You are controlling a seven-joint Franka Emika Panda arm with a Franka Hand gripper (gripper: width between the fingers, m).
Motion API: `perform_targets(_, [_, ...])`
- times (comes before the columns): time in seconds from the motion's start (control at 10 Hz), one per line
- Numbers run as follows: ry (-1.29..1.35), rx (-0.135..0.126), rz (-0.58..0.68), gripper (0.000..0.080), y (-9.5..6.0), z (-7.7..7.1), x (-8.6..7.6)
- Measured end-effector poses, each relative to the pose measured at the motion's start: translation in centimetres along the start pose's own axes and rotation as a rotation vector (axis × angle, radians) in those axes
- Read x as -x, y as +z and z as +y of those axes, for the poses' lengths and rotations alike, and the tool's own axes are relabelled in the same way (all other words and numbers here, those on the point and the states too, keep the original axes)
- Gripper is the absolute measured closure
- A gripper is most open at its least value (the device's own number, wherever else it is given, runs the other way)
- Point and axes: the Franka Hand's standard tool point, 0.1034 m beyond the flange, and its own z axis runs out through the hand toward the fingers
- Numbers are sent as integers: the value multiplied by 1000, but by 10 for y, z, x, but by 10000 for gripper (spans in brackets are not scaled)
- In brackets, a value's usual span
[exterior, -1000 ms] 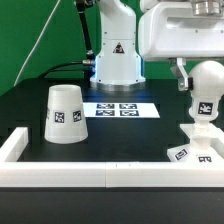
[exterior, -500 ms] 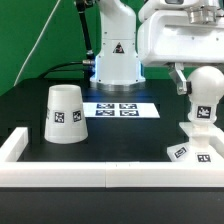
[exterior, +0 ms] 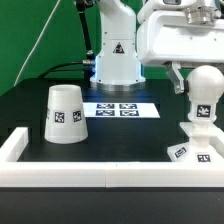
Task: Assemble lamp
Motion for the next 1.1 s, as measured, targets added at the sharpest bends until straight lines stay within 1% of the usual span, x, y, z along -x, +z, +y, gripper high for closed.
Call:
perform_targets(0.2, [7, -2, -3, 102, -1, -2, -1])
perform_targets(0.3, [8, -8, -7, 101, -8, -6, -5])
perform_targets(0.4, [11, -11, -10, 101, -17, -7, -8])
perform_targets(0.7, [14, -12, -24, 101, -34, 2, -17])
perform_targets(0.8, [15, -15, -32, 101, -33, 1, -16])
perform_targets(1.0, [15, -30, -75, 101, -32, -3, -13])
perform_targets(1.1, [15, -52, -143, 101, -29, -6, -9])
